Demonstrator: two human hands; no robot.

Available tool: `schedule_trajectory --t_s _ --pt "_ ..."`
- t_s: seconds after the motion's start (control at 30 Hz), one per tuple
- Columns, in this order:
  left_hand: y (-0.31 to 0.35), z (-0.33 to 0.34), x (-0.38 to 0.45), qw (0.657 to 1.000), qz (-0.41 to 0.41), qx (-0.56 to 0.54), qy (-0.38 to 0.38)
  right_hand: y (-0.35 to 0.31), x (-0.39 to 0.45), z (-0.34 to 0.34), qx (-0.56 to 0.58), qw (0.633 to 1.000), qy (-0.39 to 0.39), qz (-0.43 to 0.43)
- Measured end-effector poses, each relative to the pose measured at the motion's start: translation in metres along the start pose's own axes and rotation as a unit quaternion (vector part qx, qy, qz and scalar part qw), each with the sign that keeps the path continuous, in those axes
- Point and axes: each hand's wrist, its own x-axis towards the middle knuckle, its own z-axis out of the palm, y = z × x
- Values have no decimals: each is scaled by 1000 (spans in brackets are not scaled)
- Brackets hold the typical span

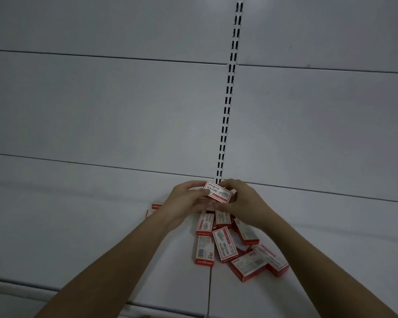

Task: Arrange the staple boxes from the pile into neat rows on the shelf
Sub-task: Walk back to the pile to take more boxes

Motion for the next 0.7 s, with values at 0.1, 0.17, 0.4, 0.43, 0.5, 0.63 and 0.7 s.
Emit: schedule_trajectory --t_s 0.1,0.17,0.4,0.43,0.5,0.63,0.7 --pt "-3 14 10 1000 4 24 -12 18 -1 -5 -13 998 62 -27" --pt "-7 20 17 996 22 91 -3 34 -1 -14 -4 998 70 -5" --pt "-34 9 35 931 67 356 -44 87 -9 -31 41 995 76 58" --pt "-39 9 36 899 77 425 -79 90 -9 -32 31 996 70 52" --pt "-47 9 40 820 116 545 -130 92 -11 -31 9 997 64 33" --pt "-37 3 37 807 101 570 -114 87 -16 -21 -13 999 50 7" --pt "-32 -8 35 813 67 570 -95 85 -18 -17 -14 999 43 1"
